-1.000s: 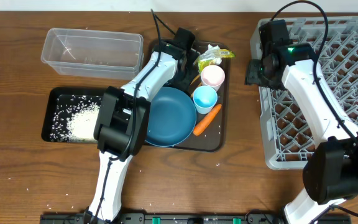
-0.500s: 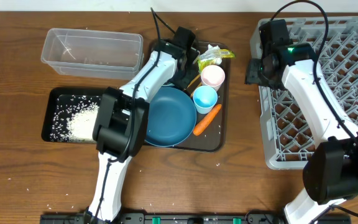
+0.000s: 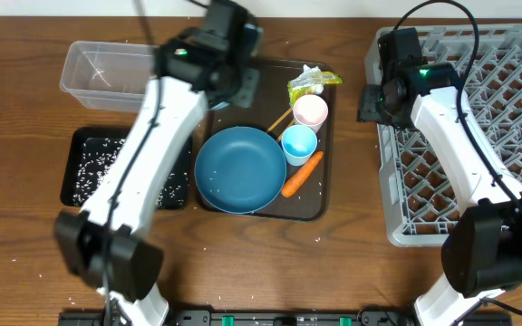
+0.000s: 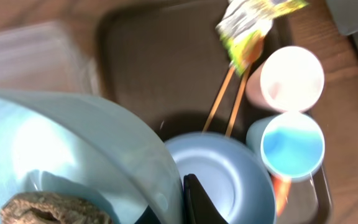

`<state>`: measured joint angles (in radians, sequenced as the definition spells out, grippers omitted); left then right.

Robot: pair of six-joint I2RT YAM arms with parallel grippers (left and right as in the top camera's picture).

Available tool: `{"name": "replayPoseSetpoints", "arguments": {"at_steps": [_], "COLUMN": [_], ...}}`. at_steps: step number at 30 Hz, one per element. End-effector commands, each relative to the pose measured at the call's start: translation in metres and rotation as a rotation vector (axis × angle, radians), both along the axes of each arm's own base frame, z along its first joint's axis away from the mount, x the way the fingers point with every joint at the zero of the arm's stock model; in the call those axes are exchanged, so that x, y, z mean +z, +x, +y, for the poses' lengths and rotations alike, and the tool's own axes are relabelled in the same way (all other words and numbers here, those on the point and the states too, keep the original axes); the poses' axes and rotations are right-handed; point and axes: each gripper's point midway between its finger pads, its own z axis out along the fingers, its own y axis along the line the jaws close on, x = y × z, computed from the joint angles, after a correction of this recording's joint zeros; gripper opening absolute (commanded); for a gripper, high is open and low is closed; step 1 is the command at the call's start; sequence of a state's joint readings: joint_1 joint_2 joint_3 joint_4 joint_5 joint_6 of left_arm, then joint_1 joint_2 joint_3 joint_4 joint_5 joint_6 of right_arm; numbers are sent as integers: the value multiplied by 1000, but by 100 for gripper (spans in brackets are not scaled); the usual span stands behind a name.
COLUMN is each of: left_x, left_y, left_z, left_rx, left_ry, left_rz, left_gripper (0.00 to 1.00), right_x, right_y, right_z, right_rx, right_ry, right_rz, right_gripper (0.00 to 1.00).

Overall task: Sort waste into correct bins and load items into the dishwasher rack
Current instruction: 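Grasp the small blue bowl with the mushroom using the left gripper, then tip the small blue bowl over the black tray to drop the mushroom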

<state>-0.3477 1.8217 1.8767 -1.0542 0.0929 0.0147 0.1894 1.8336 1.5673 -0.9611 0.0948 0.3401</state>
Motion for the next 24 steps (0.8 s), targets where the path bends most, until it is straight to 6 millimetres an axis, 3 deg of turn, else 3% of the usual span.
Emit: {"name": "replayPoseSetpoints", "arguments": {"at_steps": [1, 8, 12, 16, 24], "left_x": [-3, -35, -46, -47, -41], "left_y": [-10, -43, -56, -65, -73], "left_z": [21, 69, 69, 71, 112], "left_rx": [90, 167, 90, 18, 53], "left_ry": [-75, -257, -471, -734, -1089], "left_rz": [96, 355, 426, 420, 279], "left_gripper": [7, 6, 6, 6, 6], "right_x": [3, 3, 3, 3, 3], "right_y": [0, 0, -1, -1, -1], "right_z": [-5, -5, -5, -5, -5], "right_rx": [12, 12, 12, 12, 12], "right_ry": [-20, -20, -20, -20, -19], "right_rz": [-10, -9, -7, -7, -7], "right_gripper": [64, 65, 65, 64, 65]}}
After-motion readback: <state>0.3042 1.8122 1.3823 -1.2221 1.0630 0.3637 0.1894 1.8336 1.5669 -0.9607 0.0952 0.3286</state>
